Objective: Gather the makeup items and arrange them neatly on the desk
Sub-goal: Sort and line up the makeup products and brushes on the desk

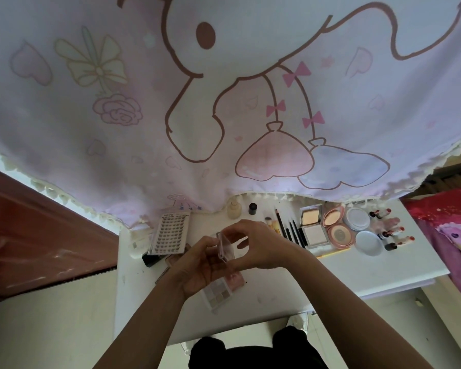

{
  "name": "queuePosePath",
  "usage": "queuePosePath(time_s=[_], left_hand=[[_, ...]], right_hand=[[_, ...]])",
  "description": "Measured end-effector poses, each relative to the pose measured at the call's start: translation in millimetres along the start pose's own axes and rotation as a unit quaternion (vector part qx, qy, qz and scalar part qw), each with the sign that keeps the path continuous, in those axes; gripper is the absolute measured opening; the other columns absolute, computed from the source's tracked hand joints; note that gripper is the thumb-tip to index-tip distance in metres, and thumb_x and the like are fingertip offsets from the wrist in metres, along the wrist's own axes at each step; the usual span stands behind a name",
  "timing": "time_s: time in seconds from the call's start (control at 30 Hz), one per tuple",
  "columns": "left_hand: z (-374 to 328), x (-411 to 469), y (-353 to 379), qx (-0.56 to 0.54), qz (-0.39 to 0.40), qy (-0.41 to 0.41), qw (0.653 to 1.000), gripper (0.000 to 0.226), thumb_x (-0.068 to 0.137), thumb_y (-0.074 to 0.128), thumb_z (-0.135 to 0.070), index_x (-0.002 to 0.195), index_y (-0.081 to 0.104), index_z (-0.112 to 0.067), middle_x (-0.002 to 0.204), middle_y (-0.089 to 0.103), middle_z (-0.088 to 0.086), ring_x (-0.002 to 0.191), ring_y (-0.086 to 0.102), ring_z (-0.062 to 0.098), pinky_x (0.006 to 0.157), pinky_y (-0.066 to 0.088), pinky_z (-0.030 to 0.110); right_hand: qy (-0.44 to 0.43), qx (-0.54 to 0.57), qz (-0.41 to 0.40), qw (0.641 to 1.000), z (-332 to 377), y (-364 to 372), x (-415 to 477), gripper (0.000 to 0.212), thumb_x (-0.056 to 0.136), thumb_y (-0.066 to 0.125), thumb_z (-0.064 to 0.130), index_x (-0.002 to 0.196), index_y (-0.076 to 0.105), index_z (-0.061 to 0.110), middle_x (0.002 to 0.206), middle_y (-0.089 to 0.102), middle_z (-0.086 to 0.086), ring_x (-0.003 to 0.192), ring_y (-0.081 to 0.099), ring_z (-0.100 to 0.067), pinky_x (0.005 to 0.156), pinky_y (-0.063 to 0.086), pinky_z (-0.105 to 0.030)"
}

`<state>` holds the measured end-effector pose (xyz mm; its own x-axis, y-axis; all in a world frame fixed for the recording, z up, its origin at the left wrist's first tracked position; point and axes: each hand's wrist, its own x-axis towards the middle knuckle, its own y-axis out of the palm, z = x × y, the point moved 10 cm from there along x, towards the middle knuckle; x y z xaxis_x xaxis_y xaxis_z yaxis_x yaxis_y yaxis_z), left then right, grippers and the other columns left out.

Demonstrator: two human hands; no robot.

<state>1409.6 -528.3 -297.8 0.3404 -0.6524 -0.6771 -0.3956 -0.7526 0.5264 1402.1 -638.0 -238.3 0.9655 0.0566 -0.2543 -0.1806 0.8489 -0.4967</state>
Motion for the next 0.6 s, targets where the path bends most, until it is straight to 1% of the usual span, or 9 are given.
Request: queuePosePath(time_s=[0.1, 0.2, 0.27, 0.37, 0.47, 0.53, 0.6], left_hand=[[-3, 0, 1, 0.001, -0.002, 0.011, 1.000, 0.027, 0.086, 0.059, -0.016, 0.101, 0.071, 0.003, 0.091, 0.065, 0.022, 0.080, 0.067, 0.028, 0.074, 0.059, 0.041], [-4, 1, 2, 0.002, 0.000, 0.015, 1.000, 0.025, 0.082, 0.061, -0.013, 0.098, 0.071, 0.003, 0.090, 0.063, 0.021, 0.078, 0.065, 0.028, 0.071, 0.059, 0.040], [-4, 1, 3, 0.008, 0.002, 0.011, 1.000, 0.029, 0.079, 0.064, -0.012, 0.103, 0.067, 0.005, 0.090, 0.063, 0.020, 0.076, 0.065, 0.027, 0.070, 0.059, 0.040], [-5, 1, 3, 0.019, 0.009, 0.008, 1.000, 0.045, 0.072, 0.067, -0.016, 0.111, 0.061, 0.006, 0.091, 0.063, 0.020, 0.078, 0.065, 0.027, 0.075, 0.060, 0.041], [-6, 3, 1, 0.026, 0.010, 0.003, 1.000, 0.053, 0.068, 0.072, -0.018, 0.114, 0.059, 0.006, 0.094, 0.062, 0.021, 0.079, 0.065, 0.028, 0.075, 0.059, 0.041], [-6, 4, 1, 0.023, 0.012, 0.001, 1.000, 0.049, 0.072, 0.070, -0.018, 0.114, 0.059, 0.006, 0.093, 0.061, 0.021, 0.079, 0.063, 0.027, 0.074, 0.059, 0.040], [-9, 5, 4, 0.029, 0.013, 0.010, 0.999, 0.042, 0.080, 0.065, -0.021, 0.113, 0.060, 0.006, 0.094, 0.059, 0.020, 0.078, 0.061, 0.025, 0.075, 0.058, 0.038]], right_hand=[[0.001, 0.015, -0.008, 1.000, 0, -2, -1, 0.065, 0.069, 0.084, 0.031, 0.128, 0.060, 0.024, 0.118, 0.063, 0.013, 0.110, 0.060, 0.001, 0.089, 0.056, -0.024], [0.008, 0.014, -0.004, 1.000, -1, -3, -1, 0.065, 0.068, 0.086, 0.031, 0.127, 0.060, 0.025, 0.117, 0.063, 0.015, 0.110, 0.060, 0.002, 0.089, 0.057, -0.025], [0.011, 0.011, -0.001, 1.000, -2, -4, -1, 0.066, 0.068, 0.088, 0.031, 0.126, 0.059, 0.025, 0.116, 0.062, 0.015, 0.109, 0.059, 0.001, 0.089, 0.057, -0.025], [0.008, 0.012, -0.002, 1.000, 0, -6, -1, 0.066, 0.066, 0.090, 0.031, 0.124, 0.059, 0.024, 0.114, 0.061, 0.015, 0.107, 0.059, 0.000, 0.088, 0.057, -0.025], [0.006, 0.006, -0.005, 1.000, 3, -9, -1, 0.067, 0.063, 0.092, 0.034, 0.121, 0.060, 0.024, 0.111, 0.062, 0.016, 0.105, 0.060, 0.000, 0.086, 0.057, -0.022], [0.007, -0.002, -0.015, 1.000, 4, -13, 0, 0.067, 0.061, 0.093, 0.038, 0.118, 0.062, 0.024, 0.107, 0.063, 0.016, 0.100, 0.061, 0.001, 0.084, 0.057, -0.020], [0.009, -0.007, -0.032, 0.999, 5, -18, 0, 0.064, 0.060, 0.093, 0.042, 0.114, 0.063, 0.024, 0.103, 0.064, 0.015, 0.096, 0.062, 0.001, 0.082, 0.057, -0.019]])
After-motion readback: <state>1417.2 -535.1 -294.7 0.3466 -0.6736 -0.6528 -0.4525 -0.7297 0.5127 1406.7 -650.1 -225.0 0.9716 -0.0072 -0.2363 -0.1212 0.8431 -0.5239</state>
